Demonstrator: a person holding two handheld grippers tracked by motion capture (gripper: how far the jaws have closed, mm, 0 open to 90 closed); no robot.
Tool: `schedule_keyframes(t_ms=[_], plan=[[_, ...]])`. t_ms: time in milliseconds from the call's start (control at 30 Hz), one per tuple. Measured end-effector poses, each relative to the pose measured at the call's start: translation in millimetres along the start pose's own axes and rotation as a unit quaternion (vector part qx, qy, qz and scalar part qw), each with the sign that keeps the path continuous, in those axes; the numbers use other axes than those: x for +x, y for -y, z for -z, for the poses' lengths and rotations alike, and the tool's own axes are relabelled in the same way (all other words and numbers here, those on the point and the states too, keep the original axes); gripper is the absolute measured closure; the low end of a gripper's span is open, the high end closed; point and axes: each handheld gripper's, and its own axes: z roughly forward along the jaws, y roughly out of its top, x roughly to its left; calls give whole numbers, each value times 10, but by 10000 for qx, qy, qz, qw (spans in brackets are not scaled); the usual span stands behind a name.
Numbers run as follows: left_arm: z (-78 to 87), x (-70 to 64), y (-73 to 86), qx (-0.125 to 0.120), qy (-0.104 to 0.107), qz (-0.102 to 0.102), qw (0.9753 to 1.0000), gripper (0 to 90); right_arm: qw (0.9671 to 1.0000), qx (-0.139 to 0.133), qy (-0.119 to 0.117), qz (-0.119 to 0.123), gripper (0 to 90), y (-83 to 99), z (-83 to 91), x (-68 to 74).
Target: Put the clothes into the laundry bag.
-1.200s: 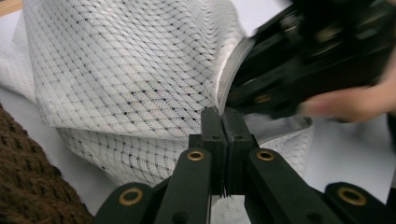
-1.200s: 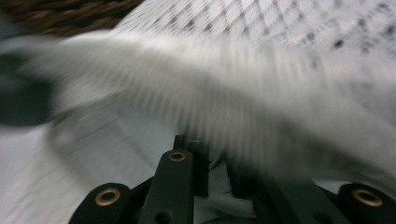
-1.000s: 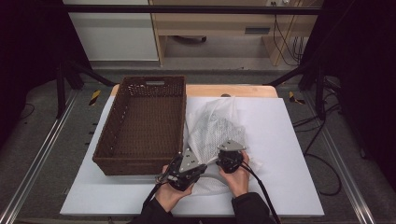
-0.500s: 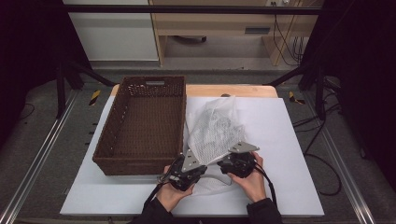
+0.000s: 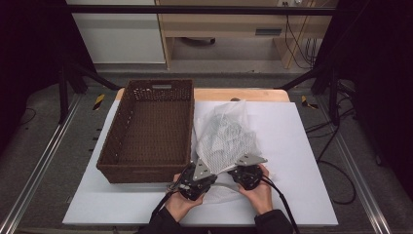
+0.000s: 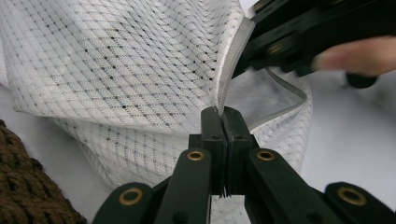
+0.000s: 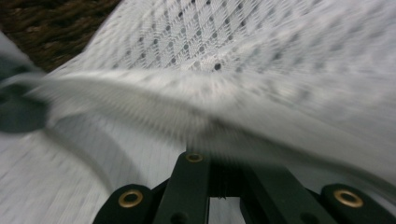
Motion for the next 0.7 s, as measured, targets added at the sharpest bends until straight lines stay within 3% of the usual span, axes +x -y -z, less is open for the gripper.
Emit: schedule_keyframes(t_ms=[67, 167, 233, 300, 400, 467, 533, 600, 700], plan=[[-3, -7, 3, 7, 10, -20, 10000, 889, 9999, 55, 131, -41, 900, -28, -124, -14], [-2, -17, 3, 16, 24, -42, 10000, 890, 9979, -72, 623, -148, 900, -107, -201, -94], [3, -24, 0, 9, 45, -57, 10000, 889, 9948, -114, 928, -396, 900, -150, -251, -201], [9, -33, -4, 2, 46, -82, 10000, 889, 9925, -146, 1069, -573, 900, -177, -277, -267], [-5, -29, 4, 29, 62, -74, 9999, 889, 9929, -147, 1052, -531, 900, -179, -271, -277], [-19, -25, 15, 39, 60, -53, 10000, 888, 9953, -43, 887, -391, 831, -166, -205, -252], [-28, -23, 20, 32, 63, -45, 10000, 887, 9968, 30, 691, -400, 743, -155, -104, -206], [-30, -22, 19, 44, 54, -60, 10000, 886, 9981, 84, 591, -176, 698, -123, 55, -158], [-44, -27, 26, 38, 42, -60, 10000, 884, 9992, -174, 350, -52, 661, -33, 361, -123]])
